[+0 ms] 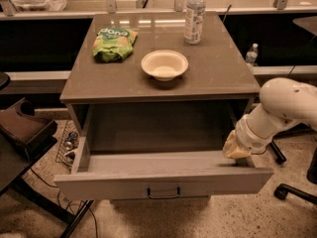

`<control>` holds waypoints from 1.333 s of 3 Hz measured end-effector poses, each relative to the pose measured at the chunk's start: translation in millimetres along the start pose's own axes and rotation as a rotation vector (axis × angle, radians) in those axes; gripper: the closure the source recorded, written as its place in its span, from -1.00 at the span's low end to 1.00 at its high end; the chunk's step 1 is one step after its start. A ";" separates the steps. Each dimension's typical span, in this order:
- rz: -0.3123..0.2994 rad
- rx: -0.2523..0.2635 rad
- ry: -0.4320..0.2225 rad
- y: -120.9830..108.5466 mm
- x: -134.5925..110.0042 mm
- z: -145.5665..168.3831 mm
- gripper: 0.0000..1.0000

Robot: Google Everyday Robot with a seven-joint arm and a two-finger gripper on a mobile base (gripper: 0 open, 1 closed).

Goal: Open top drawer

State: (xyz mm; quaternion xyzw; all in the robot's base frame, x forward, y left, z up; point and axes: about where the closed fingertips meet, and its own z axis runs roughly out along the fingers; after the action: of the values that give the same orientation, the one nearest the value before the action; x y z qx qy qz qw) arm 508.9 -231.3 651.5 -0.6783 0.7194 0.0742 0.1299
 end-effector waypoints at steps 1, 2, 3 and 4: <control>-0.012 -0.016 0.021 1.8 -5.6 10.5 1.00; -0.043 -0.060 0.081 6.8 -15.7 33.6 1.00; -0.020 -0.106 0.109 30.7 -17.1 46.2 1.00; 0.020 -0.131 0.154 61.6 -14.7 42.3 1.00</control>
Offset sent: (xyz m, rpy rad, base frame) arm -0.0047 0.0449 -0.0502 -0.1617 0.0953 0.0984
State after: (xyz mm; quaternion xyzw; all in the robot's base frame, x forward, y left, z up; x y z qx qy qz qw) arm 451.9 -201.1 611.1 -0.6818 0.7276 0.0702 0.0287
